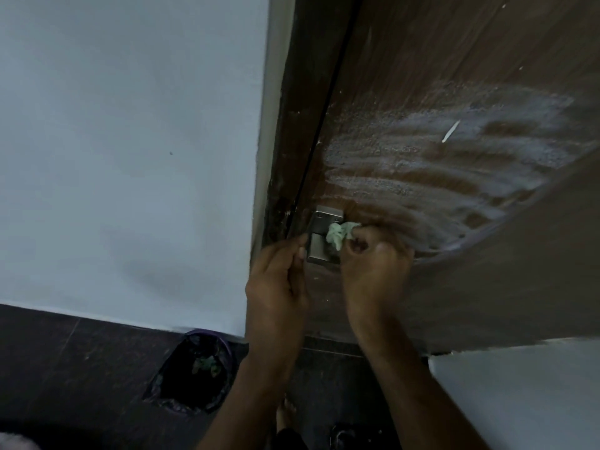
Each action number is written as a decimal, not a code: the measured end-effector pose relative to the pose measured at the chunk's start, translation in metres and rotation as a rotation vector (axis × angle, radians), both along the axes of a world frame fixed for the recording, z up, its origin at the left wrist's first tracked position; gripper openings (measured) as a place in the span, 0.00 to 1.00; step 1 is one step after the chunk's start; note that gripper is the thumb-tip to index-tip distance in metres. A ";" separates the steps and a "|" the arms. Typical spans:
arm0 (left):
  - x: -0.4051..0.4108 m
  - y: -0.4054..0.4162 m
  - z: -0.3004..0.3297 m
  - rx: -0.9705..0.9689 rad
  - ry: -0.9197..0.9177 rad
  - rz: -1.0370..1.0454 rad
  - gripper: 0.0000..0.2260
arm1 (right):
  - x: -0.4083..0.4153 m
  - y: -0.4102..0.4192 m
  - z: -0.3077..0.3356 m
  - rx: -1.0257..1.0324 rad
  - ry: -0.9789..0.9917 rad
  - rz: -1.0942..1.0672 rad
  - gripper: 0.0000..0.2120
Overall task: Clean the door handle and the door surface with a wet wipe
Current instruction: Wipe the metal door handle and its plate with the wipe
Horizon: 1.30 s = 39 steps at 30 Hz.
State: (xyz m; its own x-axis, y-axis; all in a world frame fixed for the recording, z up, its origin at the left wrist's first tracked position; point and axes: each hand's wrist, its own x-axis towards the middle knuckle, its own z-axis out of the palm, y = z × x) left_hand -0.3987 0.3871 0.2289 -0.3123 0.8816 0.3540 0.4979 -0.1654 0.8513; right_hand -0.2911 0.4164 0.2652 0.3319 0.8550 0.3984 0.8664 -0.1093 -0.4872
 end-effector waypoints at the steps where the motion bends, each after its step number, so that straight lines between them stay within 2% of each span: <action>1: 0.001 0.000 0.001 0.001 0.005 -0.008 0.11 | -0.001 0.001 0.001 0.067 0.048 0.008 0.06; 3: 0.004 0.000 0.003 0.010 -0.007 -0.017 0.12 | -0.007 0.006 0.005 0.225 0.100 0.045 0.08; 6: 0.007 0.004 0.009 0.028 -0.030 -0.041 0.15 | -0.017 0.011 0.007 0.398 0.062 0.132 0.09; 12: 0.006 0.003 0.013 0.012 -0.134 0.026 0.15 | -0.022 0.004 -0.008 0.393 -0.126 0.348 0.12; 16: 0.008 -0.006 0.009 0.017 -0.135 0.035 0.15 | -0.019 0.015 -0.011 0.357 -0.236 0.519 0.11; 17: 0.009 -0.007 0.009 0.020 -0.124 0.034 0.15 | -0.016 0.017 -0.012 0.361 -0.214 0.519 0.11; 20: 0.010 -0.009 0.007 0.024 -0.101 0.035 0.14 | -0.001 0.012 -0.015 0.382 -0.027 0.362 0.09; 22: 0.010 -0.008 0.006 0.012 -0.077 0.025 0.13 | 0.008 0.006 -0.019 0.368 0.017 0.220 0.08; 23: 0.010 -0.006 0.006 0.002 -0.059 0.014 0.13 | 0.010 0.003 -0.023 0.336 0.061 0.165 0.07; 25: 0.011 -0.003 0.002 -0.026 -0.067 0.008 0.13 | 0.004 0.001 -0.025 0.180 0.304 0.044 0.06; 28: 0.014 -0.006 -0.010 -0.136 -0.211 0.023 0.13 | -0.007 0.005 -0.022 0.061 0.711 -0.109 0.06; 31: 0.020 -0.011 -0.023 -0.311 -0.366 -0.040 0.13 | -0.004 0.012 -0.013 0.109 0.909 -0.160 0.07; 33: 0.025 -0.008 -0.027 -0.403 -0.510 -0.083 0.09 | -0.003 0.015 -0.013 0.139 0.911 -0.149 0.11; 37: 0.037 0.005 -0.026 -0.566 -1.127 -0.177 0.09 | -0.008 0.011 -0.023 0.038 0.807 -0.182 0.06; 39: 0.040 0.012 -0.025 -0.619 -1.247 -0.197 0.08 | -0.008 0.012 -0.027 -0.002 0.790 -0.197 0.08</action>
State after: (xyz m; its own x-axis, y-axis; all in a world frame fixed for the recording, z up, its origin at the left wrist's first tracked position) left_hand -0.3582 0.3991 0.2035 0.0164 0.8558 -0.5171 -0.6153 0.4163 0.6694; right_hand -0.2991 0.4284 0.2382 0.6588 0.7521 -0.0176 0.2316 -0.2251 -0.9464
